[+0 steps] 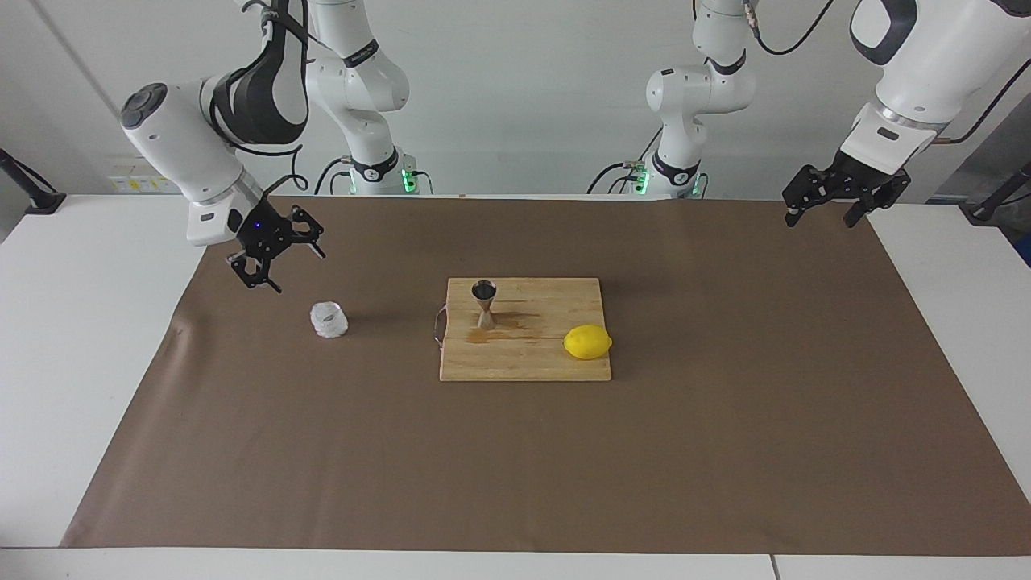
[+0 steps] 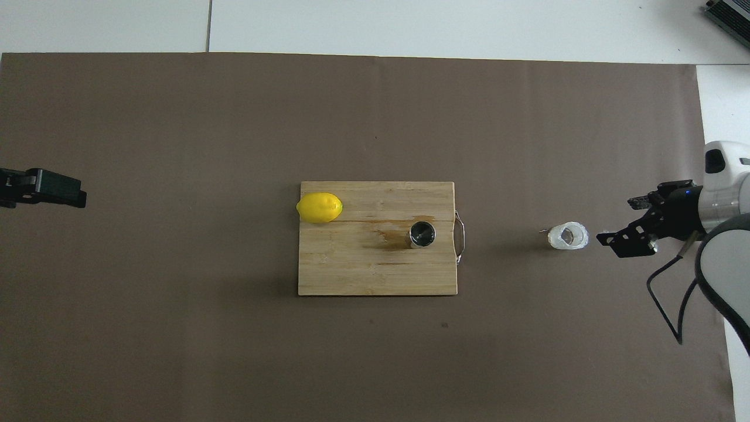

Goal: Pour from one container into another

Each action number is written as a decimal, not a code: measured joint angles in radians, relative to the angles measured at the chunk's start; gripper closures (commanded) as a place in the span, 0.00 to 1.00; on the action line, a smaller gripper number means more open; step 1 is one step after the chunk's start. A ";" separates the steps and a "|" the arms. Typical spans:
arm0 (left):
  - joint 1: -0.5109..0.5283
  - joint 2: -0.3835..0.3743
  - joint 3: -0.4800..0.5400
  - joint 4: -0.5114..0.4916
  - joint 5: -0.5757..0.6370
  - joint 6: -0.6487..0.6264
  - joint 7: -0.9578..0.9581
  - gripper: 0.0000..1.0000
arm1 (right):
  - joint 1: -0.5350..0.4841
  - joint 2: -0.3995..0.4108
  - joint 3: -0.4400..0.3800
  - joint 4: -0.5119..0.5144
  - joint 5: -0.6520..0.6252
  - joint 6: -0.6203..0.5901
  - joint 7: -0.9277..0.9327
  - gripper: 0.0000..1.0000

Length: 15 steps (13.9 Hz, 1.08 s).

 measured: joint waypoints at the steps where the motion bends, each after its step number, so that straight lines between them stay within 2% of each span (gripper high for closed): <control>1: 0.000 0.000 0.000 0.000 0.000 0.000 0.000 0.00 | 0.014 0.000 0.001 0.035 -0.035 -0.009 0.127 0.00; 4: 0.000 0.000 0.000 0.000 0.000 0.000 0.000 0.00 | 0.057 0.005 0.002 0.122 -0.143 -0.032 0.481 0.00; 8: 0.000 0.000 0.000 0.000 0.000 0.000 0.000 0.00 | 0.072 0.027 0.003 0.277 -0.198 -0.193 0.792 0.00; 11: 0.000 0.000 0.000 0.000 0.000 0.000 0.000 0.00 | 0.085 0.035 0.003 0.352 -0.199 -0.294 0.915 0.00; 15: 0.000 0.000 0.000 0.000 0.000 0.000 0.000 0.00 | 0.083 0.039 -0.001 0.386 -0.204 -0.329 0.933 0.00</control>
